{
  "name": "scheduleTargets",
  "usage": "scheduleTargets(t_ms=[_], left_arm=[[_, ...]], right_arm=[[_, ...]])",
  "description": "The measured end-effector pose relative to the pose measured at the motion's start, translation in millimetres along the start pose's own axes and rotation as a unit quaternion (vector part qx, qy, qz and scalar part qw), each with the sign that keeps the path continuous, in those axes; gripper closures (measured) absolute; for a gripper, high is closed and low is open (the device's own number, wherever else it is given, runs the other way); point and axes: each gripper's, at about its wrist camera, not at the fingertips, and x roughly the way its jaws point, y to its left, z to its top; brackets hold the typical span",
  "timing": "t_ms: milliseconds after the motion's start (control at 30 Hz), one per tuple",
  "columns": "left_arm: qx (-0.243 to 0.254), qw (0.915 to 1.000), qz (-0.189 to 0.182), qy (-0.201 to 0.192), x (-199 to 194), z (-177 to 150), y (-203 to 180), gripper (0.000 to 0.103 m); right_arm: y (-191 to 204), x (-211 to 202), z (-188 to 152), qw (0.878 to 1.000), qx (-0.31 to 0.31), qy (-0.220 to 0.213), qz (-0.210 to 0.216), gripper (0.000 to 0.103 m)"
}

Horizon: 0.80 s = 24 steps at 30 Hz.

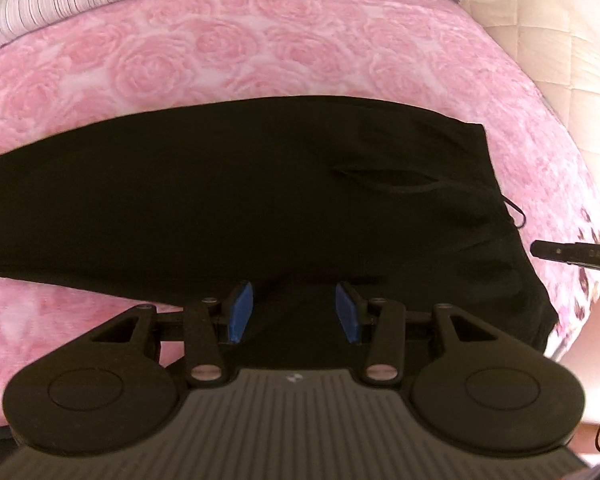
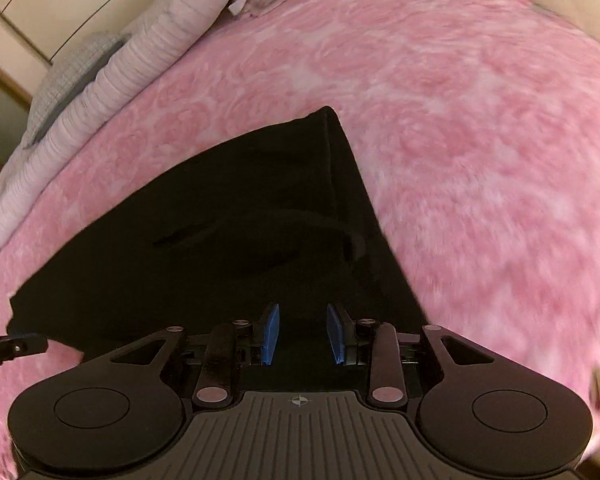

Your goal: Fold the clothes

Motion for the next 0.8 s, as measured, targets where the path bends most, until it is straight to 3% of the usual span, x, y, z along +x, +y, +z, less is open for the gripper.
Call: scheduleTargets(t_ms=[67,367,600,667,800], left_arm=[[-0.007,1.0,0.003,0.0,11.2,1.3,-1.9,0.061],[-0.046,0.9985,0.029,0.006,32.1,-2.2,-10.6,0.062],[-0.059,0.9974,0.036,0.02,38.4,-9.9,-18.7,0.062],[-0.06,0.9973,0.037,0.022,39.6,-10.6,-20.5,0.061],[-0.06,0.9973,0.039,0.017,37.6,-8.1,-20.2,0.062]], right_arm=[[-10.9,13.0,6.4,1.0,-0.014,0.006,-0.003,0.073],[-42.2,42.6,22.2,0.996,-0.039,0.046,0.067,0.073],[-53.4,48.2,34.1,0.99,-0.048,0.055,0.12,0.073],[-45.6,48.6,33.1,0.988,-0.078,0.053,0.122,0.098],[-29.4,28.5,27.8,0.987,-0.135,-0.009,0.086,0.1]])
